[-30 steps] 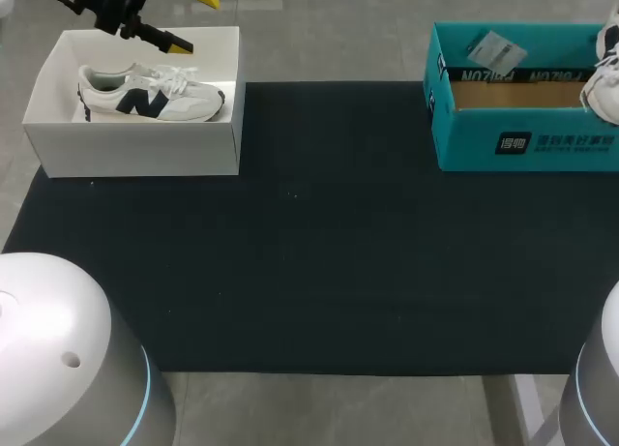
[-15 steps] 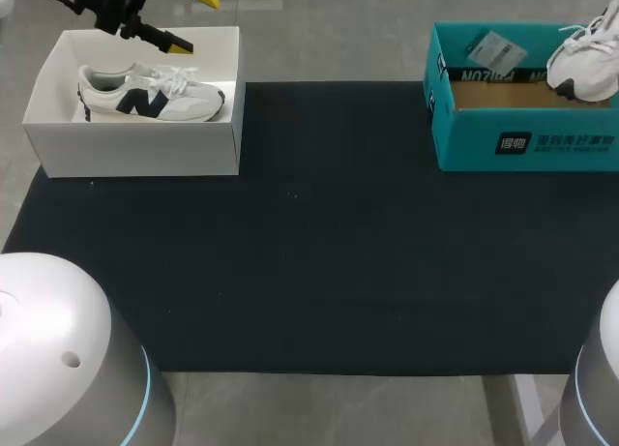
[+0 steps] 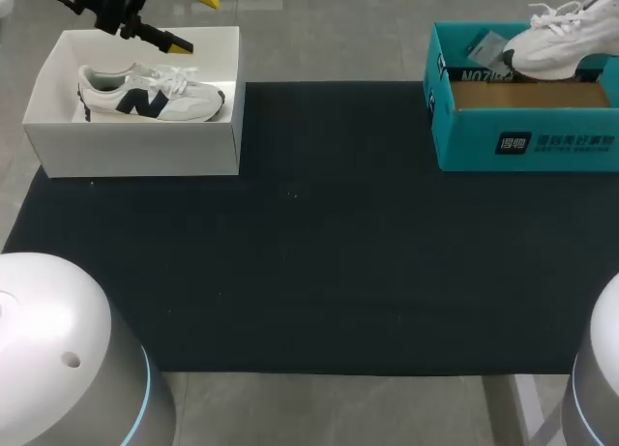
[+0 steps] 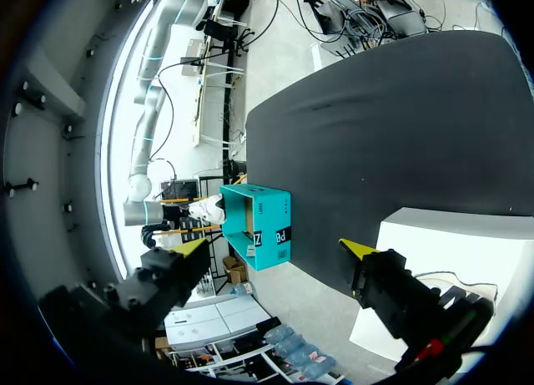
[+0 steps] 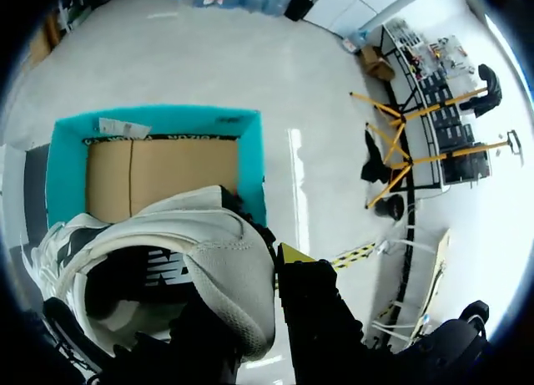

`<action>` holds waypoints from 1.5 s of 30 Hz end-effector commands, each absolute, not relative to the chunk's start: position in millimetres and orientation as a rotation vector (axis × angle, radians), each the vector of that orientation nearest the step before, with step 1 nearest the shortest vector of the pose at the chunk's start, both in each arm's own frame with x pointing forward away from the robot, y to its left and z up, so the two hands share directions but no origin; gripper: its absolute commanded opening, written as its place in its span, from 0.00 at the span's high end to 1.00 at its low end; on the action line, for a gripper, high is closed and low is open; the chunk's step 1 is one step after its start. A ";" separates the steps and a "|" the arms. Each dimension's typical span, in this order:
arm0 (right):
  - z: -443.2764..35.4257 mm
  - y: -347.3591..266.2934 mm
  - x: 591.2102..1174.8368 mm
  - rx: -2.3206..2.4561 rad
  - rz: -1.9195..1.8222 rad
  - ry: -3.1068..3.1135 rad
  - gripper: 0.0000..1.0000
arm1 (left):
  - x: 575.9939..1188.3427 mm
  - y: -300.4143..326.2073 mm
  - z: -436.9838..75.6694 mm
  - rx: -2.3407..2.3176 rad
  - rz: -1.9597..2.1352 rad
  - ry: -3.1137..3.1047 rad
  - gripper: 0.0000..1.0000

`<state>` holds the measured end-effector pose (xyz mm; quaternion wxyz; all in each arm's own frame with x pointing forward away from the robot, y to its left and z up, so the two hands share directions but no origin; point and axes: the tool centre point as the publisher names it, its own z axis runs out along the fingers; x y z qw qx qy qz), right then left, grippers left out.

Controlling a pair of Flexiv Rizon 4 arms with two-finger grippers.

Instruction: Take the shoe out of the shoebox, open the shoe tongue, remove and reinsert the insole, then place the shoe into the shoebox

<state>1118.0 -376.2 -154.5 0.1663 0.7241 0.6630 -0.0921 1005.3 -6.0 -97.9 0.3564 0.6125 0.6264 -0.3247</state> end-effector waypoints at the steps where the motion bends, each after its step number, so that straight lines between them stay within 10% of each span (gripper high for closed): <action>1: -151.5 -372.2 1120.6 2.319 -0.318 1.523 1.00 | 1006.0 -5.8 -97.7 1.585 -0.838 1.619 0.00; 45: -291.6 -355.8 1079.5 2.383 -0.277 1.382 1.00 | 1006.0 -5.8 -97.7 1.585 -0.838 1.619 0.00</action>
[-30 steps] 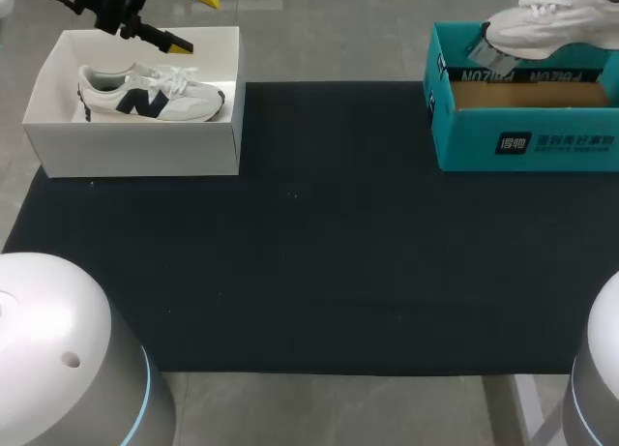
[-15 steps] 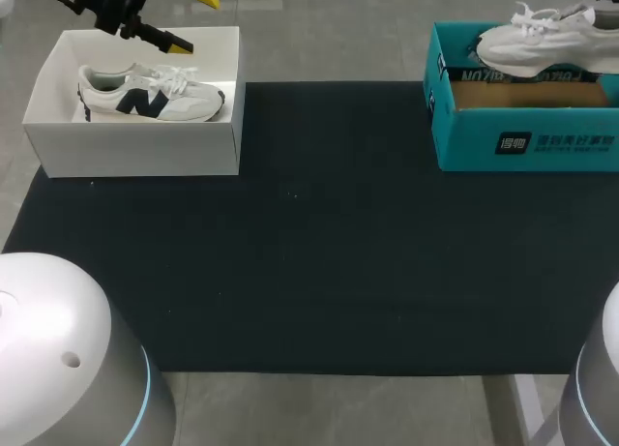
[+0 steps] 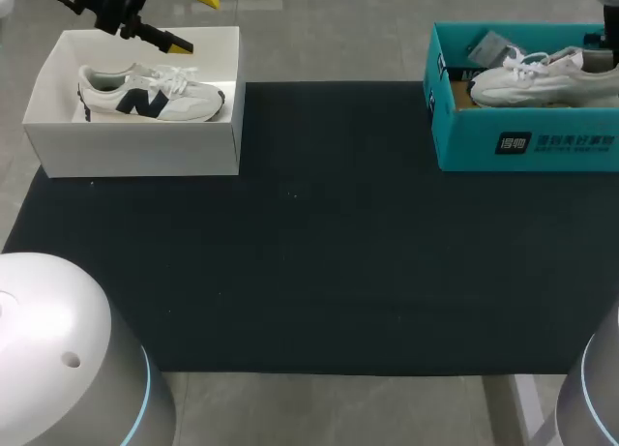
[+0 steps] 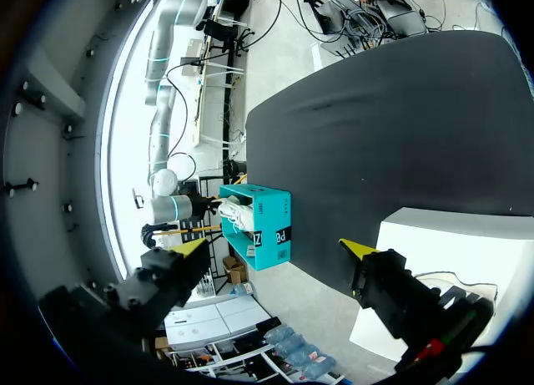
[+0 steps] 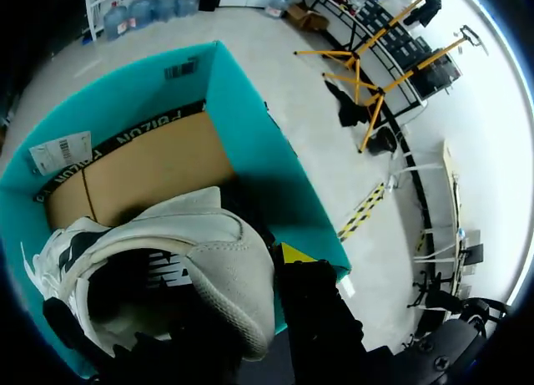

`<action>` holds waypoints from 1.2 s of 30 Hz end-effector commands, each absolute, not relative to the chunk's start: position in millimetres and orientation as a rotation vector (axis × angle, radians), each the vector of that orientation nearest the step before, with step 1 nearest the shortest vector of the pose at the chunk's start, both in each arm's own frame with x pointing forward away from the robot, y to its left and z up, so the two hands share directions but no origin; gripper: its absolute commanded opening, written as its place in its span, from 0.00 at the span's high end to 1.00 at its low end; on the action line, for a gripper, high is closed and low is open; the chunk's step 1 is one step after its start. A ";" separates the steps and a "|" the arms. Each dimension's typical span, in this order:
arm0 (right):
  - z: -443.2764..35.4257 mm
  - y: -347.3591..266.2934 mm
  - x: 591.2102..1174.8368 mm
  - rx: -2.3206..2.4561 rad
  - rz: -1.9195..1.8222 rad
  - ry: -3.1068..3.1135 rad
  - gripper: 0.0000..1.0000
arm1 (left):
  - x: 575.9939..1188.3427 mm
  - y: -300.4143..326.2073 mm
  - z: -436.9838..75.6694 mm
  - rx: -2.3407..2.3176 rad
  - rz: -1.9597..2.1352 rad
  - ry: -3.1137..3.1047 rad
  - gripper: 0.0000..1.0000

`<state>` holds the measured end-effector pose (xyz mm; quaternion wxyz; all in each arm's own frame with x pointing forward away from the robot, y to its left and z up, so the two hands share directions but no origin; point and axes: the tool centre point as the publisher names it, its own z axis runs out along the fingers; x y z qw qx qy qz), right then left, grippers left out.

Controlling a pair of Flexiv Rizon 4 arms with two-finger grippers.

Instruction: Take the shoe out of the shoebox, open the shoe tongue, remove and reinsert the insole, then place the shoe into the shoebox

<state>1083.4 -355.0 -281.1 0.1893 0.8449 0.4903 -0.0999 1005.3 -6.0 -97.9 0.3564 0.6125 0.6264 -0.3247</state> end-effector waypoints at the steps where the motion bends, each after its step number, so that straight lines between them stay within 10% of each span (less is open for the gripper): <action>1: -296.5 -356.6 1077.6 2.384 -0.290 1.385 1.00 | 1006.0 -5.8 -97.7 1.585 -0.838 1.619 0.00; 24: -357.4 -357.3 1074.0 2.394 -0.336 1.396 1.00 | 1006.0 -5.8 -97.7 1.585 -0.838 1.619 0.00; 28: -357.2 -360.6 1073.8 2.395 -0.341 1.394 0.54 | 1006.0 -5.8 -97.7 1.585 -0.838 1.619 0.00; 29: -356.4 -361.5 1072.8 2.396 -0.343 1.393 0.03 | 1006.0 -5.8 -97.7 1.585 -0.838 1.619 0.00; 36: -340.4 -359.5 1068.0 2.380 -0.334 1.391 0.00 | 1006.0 -5.8 -97.7 1.585 -0.838 1.619 0.00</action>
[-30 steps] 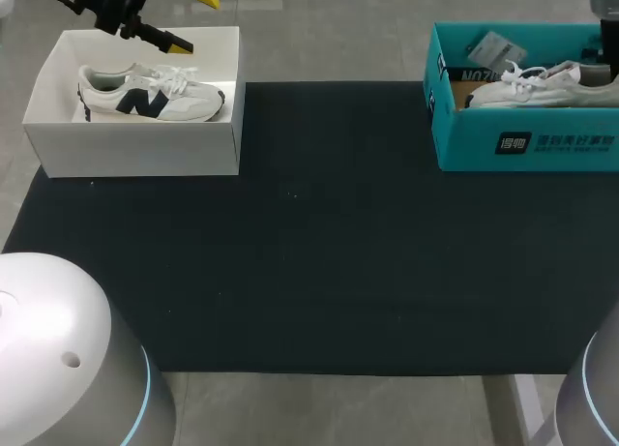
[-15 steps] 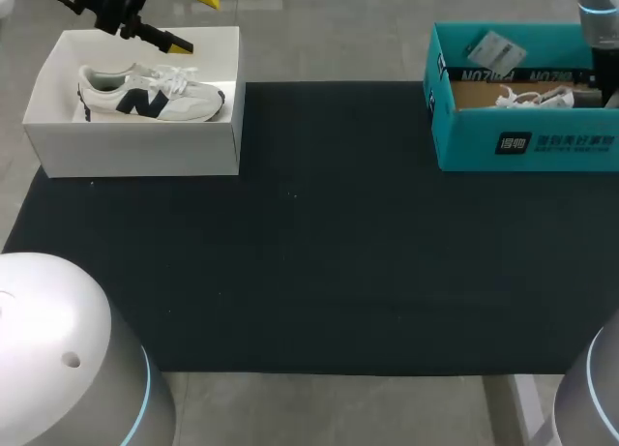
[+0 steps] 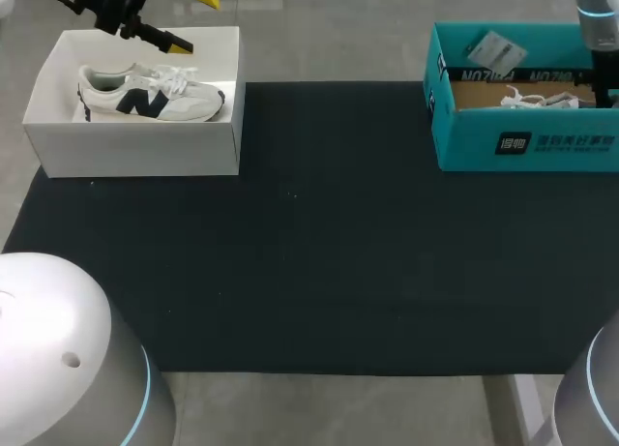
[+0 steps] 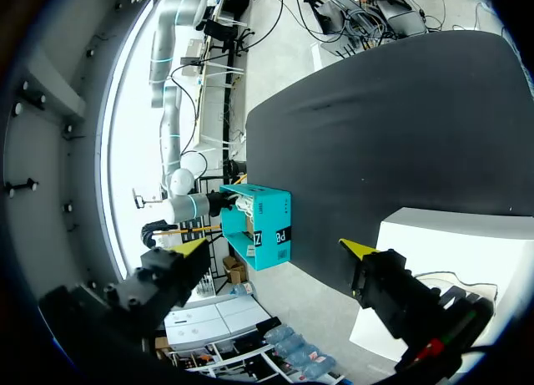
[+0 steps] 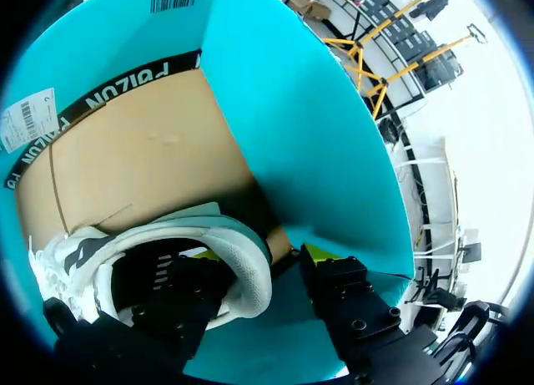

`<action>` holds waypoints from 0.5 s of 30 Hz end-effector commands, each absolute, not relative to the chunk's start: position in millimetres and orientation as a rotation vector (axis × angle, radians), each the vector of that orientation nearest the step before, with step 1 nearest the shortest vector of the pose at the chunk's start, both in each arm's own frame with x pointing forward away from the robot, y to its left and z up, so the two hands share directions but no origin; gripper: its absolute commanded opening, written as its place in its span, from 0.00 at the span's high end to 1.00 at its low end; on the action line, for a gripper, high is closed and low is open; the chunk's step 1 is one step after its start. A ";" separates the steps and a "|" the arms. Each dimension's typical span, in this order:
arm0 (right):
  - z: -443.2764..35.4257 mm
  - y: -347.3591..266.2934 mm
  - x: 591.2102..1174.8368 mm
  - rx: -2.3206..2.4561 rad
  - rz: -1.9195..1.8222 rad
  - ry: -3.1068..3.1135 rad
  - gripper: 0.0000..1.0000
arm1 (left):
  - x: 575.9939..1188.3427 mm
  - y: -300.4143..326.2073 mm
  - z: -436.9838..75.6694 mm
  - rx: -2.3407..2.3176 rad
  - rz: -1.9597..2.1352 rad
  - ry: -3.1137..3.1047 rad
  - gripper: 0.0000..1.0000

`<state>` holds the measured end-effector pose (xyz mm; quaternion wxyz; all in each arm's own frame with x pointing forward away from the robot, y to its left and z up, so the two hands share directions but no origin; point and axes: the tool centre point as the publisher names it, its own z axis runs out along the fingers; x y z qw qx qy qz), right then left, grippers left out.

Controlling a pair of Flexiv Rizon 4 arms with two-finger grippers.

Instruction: Take the shoe out of the shoebox, open the shoe tongue, remove and reinsert the insole, then place the shoe into the shoebox

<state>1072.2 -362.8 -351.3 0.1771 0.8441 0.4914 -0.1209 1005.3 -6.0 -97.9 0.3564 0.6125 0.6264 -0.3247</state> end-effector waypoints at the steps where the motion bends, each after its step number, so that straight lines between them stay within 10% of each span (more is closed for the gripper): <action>1: -335.8 -358.0 1067.9 2.374 -0.324 1.393 0.00 | 1006.0 -5.8 -97.7 1.585 -0.838 1.619 0.00; 15: -259.1 -320.1 1082.5 2.337 -0.088 1.422 0.00 | 1006.0 -5.8 -97.7 1.585 -0.838 1.619 0.00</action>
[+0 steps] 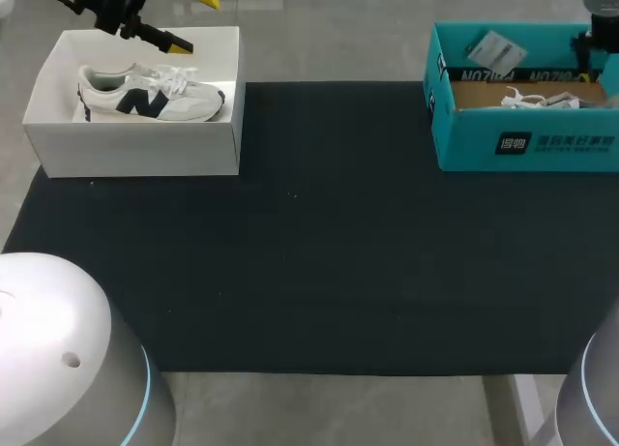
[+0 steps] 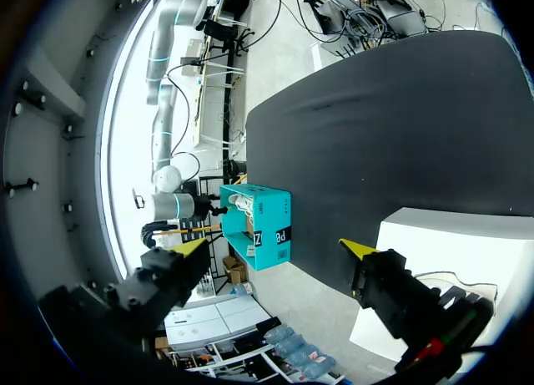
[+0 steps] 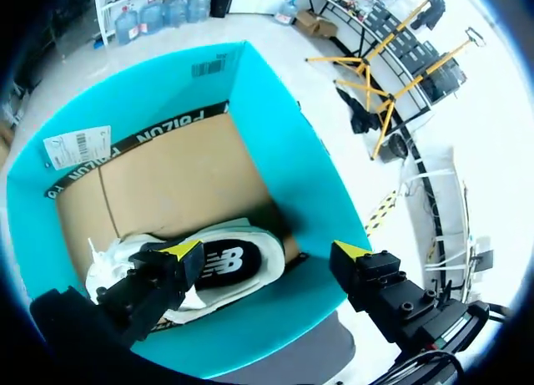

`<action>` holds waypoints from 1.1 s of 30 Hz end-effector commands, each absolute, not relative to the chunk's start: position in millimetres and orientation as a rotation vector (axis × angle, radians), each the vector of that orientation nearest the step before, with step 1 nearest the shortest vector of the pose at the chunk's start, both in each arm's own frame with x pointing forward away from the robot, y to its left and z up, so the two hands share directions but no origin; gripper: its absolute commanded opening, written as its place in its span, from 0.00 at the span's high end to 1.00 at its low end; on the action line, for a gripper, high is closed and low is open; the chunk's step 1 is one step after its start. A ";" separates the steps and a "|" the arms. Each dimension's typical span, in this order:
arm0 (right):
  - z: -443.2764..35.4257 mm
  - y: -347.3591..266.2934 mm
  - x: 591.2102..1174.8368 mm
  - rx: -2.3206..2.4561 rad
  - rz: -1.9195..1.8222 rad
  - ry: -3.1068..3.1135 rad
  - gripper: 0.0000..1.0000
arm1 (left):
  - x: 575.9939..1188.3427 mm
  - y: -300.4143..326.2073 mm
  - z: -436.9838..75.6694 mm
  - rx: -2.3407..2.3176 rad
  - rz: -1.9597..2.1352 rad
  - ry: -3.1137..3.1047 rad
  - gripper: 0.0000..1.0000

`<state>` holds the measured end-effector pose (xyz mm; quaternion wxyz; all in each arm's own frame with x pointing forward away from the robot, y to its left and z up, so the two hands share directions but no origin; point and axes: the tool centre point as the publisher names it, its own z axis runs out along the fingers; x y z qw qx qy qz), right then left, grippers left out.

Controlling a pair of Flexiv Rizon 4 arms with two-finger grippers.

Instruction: Take the shoe out of the shoebox, open the shoe tongue, remove and reinsert the insole, then place the shoe into the shoebox

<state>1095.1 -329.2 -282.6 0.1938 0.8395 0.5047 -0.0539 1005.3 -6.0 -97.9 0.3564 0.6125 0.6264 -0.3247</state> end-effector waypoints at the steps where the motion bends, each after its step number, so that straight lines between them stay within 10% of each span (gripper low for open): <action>1: -253.1 -316.4 1083.2 2.347 -0.064 1.428 0.00 | 1006.0 -5.8 -97.7 1.585 -0.838 1.619 0.00; 33: -200.9 -234.8 1058.6 2.156 0.097 1.929 0.00 | 1006.0 -5.8 -97.7 1.585 -0.838 1.619 0.00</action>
